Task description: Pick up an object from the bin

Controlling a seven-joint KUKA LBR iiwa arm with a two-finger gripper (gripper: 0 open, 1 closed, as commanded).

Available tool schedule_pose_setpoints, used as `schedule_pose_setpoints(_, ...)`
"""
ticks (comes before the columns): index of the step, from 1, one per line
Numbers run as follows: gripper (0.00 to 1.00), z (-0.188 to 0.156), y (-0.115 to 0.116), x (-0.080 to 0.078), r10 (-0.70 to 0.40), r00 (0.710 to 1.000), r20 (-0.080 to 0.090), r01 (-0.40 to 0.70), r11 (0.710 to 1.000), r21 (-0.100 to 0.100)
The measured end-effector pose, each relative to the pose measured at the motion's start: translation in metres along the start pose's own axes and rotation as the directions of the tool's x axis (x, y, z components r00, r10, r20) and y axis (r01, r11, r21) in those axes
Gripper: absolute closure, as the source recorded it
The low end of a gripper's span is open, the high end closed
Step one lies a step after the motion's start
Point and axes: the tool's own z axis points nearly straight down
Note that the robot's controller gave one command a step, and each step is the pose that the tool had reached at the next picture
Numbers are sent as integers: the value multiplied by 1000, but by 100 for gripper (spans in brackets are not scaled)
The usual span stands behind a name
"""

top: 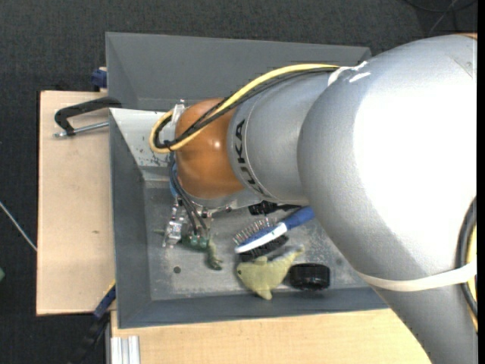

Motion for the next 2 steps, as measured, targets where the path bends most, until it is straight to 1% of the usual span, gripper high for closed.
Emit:
schedule_pose_setpoints(1,100,-27,1,-1,0,1000,2,0,1000,-1)
schedule_pose_setpoints(2,100,-86,3,-3,0,1000,6,0,1000,-3)
